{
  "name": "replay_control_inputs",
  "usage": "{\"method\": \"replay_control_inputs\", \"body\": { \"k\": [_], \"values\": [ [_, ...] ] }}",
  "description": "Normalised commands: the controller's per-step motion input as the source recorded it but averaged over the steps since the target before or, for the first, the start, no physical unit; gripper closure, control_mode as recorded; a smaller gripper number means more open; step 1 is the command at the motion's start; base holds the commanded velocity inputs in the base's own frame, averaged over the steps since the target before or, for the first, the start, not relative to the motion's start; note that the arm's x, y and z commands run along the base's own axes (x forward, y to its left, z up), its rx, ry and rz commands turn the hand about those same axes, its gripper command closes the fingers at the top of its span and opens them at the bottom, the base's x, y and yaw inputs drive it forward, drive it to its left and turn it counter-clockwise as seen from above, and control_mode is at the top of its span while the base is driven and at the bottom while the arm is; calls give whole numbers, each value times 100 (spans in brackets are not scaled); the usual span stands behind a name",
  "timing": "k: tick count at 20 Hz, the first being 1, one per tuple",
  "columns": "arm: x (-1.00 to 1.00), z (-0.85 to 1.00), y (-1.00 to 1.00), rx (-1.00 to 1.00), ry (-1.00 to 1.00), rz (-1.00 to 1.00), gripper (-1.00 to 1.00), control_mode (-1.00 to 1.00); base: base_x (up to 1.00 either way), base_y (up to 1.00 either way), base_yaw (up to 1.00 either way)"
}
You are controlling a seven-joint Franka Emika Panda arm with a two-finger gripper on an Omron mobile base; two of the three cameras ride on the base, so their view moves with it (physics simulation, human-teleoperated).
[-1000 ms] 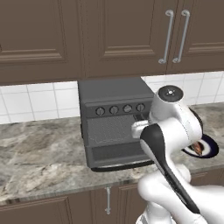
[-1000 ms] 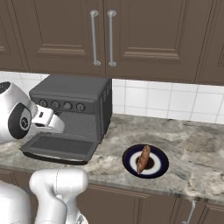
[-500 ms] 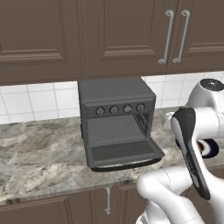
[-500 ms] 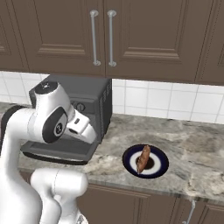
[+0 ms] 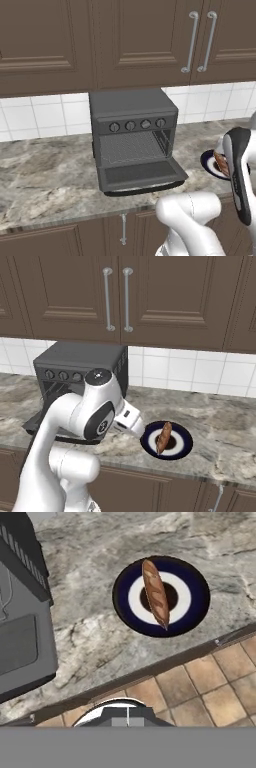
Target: Pull the toaster oven rack outwards. Pick up the baguette from the plate and place it on the toaster oven rack. Close the toaster oven door fully and set the temperature to the lowest setting.
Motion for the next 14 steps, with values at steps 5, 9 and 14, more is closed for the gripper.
{"method": "replay_control_inputs", "body": {
  "k": [5,9,14],
  "values": [
    [-4,-30,-61,0,-2,0,100,-100,0,0,0],
    [-1,-25,-46,0,-8,2,100,-100,0,0,0],
    [-1,-29,-26,1,-15,6,-100,-100,0,0,0]
  ]
}}
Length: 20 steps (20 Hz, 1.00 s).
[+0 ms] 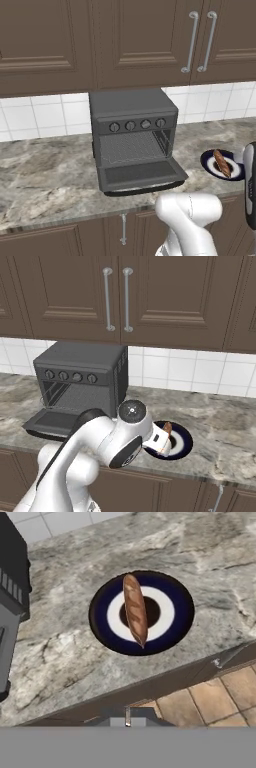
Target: Pull the toaster oven rack outwards. Pick up the baguette from the plate and place it on the toaster oven rack. Close the toaster oven door fully and set the temperature to the lowest setting.
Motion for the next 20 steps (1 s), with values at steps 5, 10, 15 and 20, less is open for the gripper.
{"method": "replay_control_inputs", "body": {
  "k": [5,10,15,20],
  "values": [
    [0,-21,-5,0,-6,7,-100,-100,0,0,0],
    [0,-8,-5,0,0,10,-100,-100,0,0,0],
    [0,0,-1,0,-1,10,-100,-100,0,0,0],
    [0,0,0,-7,0,10,-100,-100,0,0,0]
  ]
}}
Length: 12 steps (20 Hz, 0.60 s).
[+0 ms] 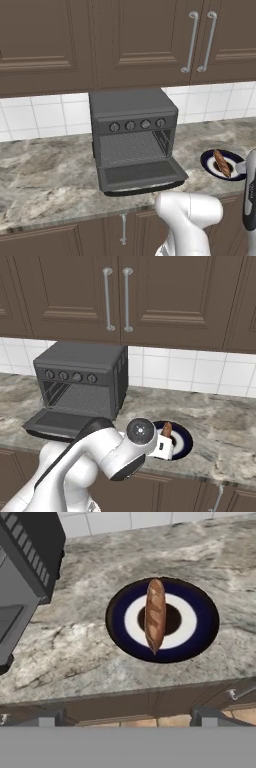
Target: Pull the toaster oven rack outwards. Pick up the baguette from the plate and place it on the toaster oven rack. Close the toaster oven door fully and set the temperature to the lowest setting.
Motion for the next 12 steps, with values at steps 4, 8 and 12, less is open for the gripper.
{"method": "replay_control_inputs", "body": {
  "k": [4,8,12],
  "values": [
    [2,-1,0,-6,0,8,-100,-100,0,0,0],
    [14,-11,0,0,0,4,-100,-100,0,0,0],
    [25,-18,4,0,0,2,-100,-100,0,0,0]
  ]
}}
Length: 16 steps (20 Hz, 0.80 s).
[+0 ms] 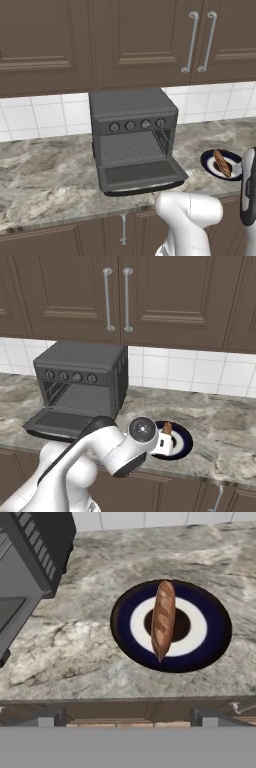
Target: Pull the toaster oven rack outwards. Pick up the baguette from the plate and place it on the toaster oven rack. Close the toaster oven door fully and set the temperature to the lowest setting.
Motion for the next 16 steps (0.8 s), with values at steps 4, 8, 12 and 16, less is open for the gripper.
{"method": "replay_control_inputs", "body": {
  "k": [4,8,12,16],
  "values": [
    [24,-16,0,0,0,2,-100,-100,0,0,0],
    [26,-16,0,0,3,2,-100,-100,0,0,0],
    [28,-23,0,0,10,1,-100,-100,0,0,0],
    [28,-24,0,-1,11,1,-100,-100,0,0,0]
  ]
}}
